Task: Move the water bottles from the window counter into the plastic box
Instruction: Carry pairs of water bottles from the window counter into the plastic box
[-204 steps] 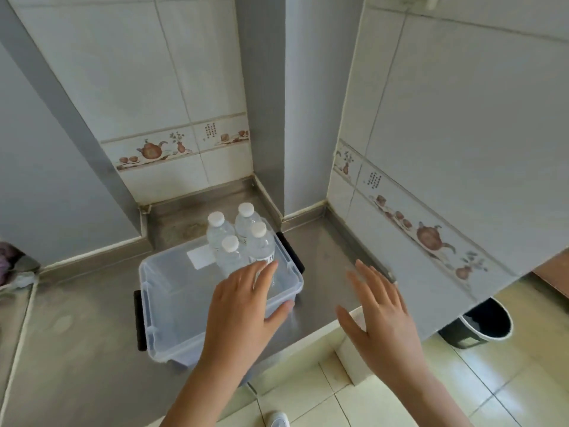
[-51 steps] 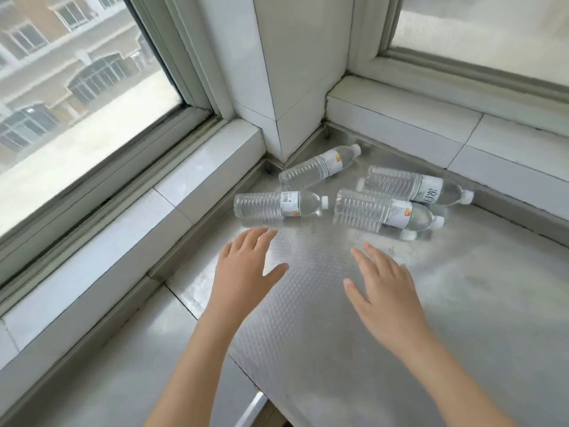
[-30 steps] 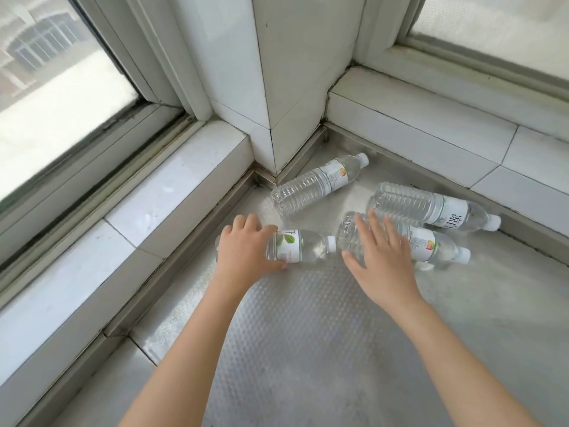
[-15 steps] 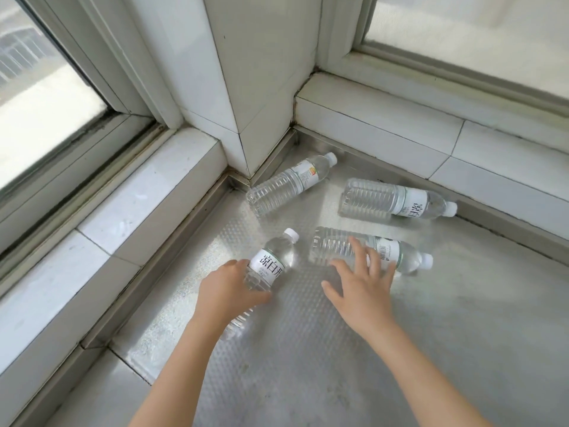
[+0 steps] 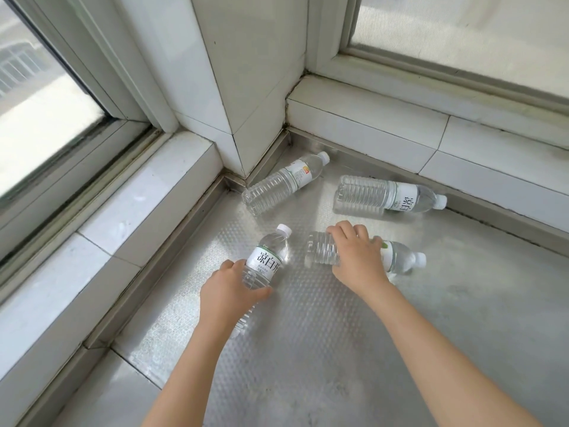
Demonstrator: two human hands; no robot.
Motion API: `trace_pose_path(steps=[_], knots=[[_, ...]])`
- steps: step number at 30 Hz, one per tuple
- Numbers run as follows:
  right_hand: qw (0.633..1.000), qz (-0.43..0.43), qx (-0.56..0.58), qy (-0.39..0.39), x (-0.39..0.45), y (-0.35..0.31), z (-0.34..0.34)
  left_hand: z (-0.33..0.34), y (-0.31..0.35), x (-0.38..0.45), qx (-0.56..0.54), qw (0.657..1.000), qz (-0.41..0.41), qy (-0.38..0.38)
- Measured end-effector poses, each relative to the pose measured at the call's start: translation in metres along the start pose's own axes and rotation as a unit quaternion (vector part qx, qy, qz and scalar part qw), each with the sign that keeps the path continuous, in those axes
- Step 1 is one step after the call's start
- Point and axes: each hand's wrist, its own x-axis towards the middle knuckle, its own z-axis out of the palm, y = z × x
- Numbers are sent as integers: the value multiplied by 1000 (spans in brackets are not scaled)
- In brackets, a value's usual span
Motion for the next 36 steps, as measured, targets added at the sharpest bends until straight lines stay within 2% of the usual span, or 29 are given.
trace_pose_path(steps=[4, 9, 12, 18, 21, 23, 24, 25, 26, 27, 28, 29, 30, 32, 36], knots=[[993, -59, 104, 5, -42, 14, 0, 2, 2, -1, 12, 1000, 1, 5], [990, -36, 131, 21, -85, 18, 8, 2, 6, -5, 2, 1000, -15, 4], [993, -80, 85, -12, -94, 14, 12, 5, 10, -14, -41, 998, -38, 3], [979, -149, 86, -105, -114, 24, 16, 13, 10, -38, -86, 995, -53, -1], [960, -119, 218, -127, -117, 31, 14, 18, 11, -51, -97, 994, -55, -6], [941, -50, 331, -56, -121, 31, 16, 20, 12, -58, -111, 992, -58, -5], [927, 3, 374, 19, -126, 28, 18, 20, 12, -61, -120, 991, -59, -3], [897, 67, 425, 99, -130, 24, 20, 21, 12, -64, -129, 990, -57, 0], [846, 147, 488, 159, -135, 20, 22, 21, 11, -66, -137, 989, -56, 2], [776, 229, 559, 180, -138, 15, 20, 21, 10, -68, -145, 988, -56, -1], [709, 295, 618, 168, -141, 12, 19, 21, 8, -70, -154, 986, -57, -8], [668, 327, 653, 144, -142, 11, 20, 20, 6, -71, -163, 985, -58, -18], [668, 337, 653, 116, -143, 12, 20, 20, 4, -71, -174, 983, -57, -29], [693, 333, 635, 69, -143, 9, 19, 18, 1, -72, -189, 979, -55, -48], [765, 327, 554, 8, -136, -8, 27, 17, 1, -73, -188, 979, -48, -65]])
